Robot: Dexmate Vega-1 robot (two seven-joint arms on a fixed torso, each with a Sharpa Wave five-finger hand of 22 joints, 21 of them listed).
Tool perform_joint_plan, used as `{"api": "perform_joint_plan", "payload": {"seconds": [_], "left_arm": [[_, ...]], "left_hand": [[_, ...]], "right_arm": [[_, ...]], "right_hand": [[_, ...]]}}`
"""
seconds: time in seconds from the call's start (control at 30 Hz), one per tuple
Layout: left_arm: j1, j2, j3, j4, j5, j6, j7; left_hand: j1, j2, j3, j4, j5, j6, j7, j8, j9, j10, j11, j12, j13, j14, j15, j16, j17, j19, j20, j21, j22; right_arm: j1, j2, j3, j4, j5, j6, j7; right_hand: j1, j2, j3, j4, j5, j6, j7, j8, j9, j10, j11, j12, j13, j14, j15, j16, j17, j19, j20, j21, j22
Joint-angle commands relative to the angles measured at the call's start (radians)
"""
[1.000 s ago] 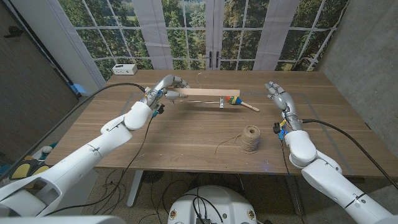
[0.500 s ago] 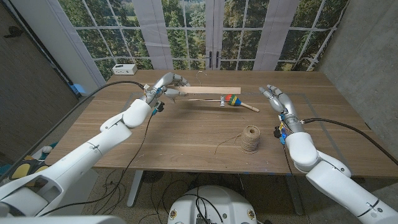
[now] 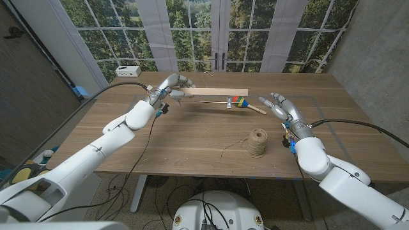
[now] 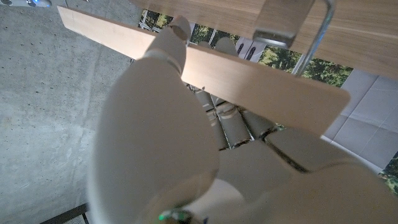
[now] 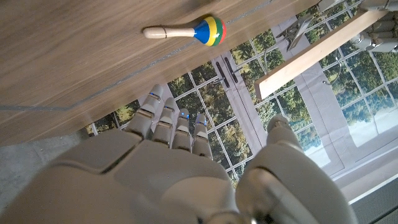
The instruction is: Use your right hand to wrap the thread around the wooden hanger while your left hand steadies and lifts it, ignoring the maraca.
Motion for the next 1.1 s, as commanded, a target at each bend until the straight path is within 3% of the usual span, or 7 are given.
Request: {"api": "perform_joint_plan", "payload": {"seconds": [0.03, 0.47, 0.8, 1.1], "left_arm": [[-0.009, -0.002, -0.002, 0.011, -0.022, -0.017, -0.032], [-0.007, -0.003, -0.002, 0.010, -0.023, -0.025, -0.036], [-0.001, 0.003, -0.006, -0.003, -0.020, -0.019, -0.040], [0.008, 0.004, -0.011, -0.008, -0.017, -0.030, -0.031]], "left_hand": [[0.044, 0.157, 0.096, 0.086, 0.011, 0.038, 0.001, 0.028, 0.076, 0.004, 0.007, 0.005, 0.009, 0.195, -0.132, 0.117, 0.162, 0.014, -0.075, 0.088, 0.046], [0.038, 0.153, 0.112, 0.086, 0.015, 0.039, 0.003, 0.026, 0.082, 0.006, 0.006, 0.004, 0.027, 0.195, -0.135, 0.122, 0.184, 0.011, -0.076, 0.097, 0.040], [0.033, 0.149, 0.124, 0.086, 0.018, 0.038, 0.001, 0.022, 0.086, 0.005, 0.007, 0.002, 0.042, 0.197, -0.135, 0.122, 0.194, 0.012, -0.078, 0.107, 0.033], [0.029, 0.148, 0.135, 0.086, 0.019, 0.039, 0.001, 0.021, 0.090, 0.011, 0.006, -0.001, 0.048, 0.199, -0.136, 0.118, 0.197, 0.011, -0.079, 0.115, 0.028]], "right_arm": [[-0.007, -0.069, -0.038, -0.120, -0.039, -0.191, 0.030], [0.043, -0.150, -0.138, -0.232, -0.085, -0.416, 0.062], [0.159, -0.194, -0.282, -0.304, -0.114, -0.616, 0.095], [0.312, -0.216, -0.443, -0.363, -0.109, -0.817, 0.128]], "right_hand": [[0.000, -0.010, -0.007, 0.002, 0.007, -0.008, 0.000, -0.002, 0.005, -0.012, 0.001, -0.003, 0.003, -0.009, 0.002, -0.004, 0.004, -0.010, 0.000, -0.004, 0.004], [0.000, -0.026, -0.018, -0.004, 0.013, -0.031, -0.002, -0.005, 0.006, -0.036, -0.004, -0.007, 0.004, -0.024, -0.009, -0.010, 0.004, -0.017, 0.004, -0.006, 0.004], [0.022, -0.039, -0.020, -0.019, 0.025, -0.062, -0.009, -0.008, 0.007, -0.064, -0.015, -0.009, 0.005, -0.037, -0.021, -0.015, 0.003, -0.017, 0.002, -0.006, 0.004], [0.041, -0.046, -0.021, -0.030, 0.033, -0.071, -0.016, -0.005, 0.008, -0.064, -0.023, -0.005, 0.006, -0.031, -0.032, -0.013, 0.002, -0.005, -0.002, -0.001, 0.003]]}}
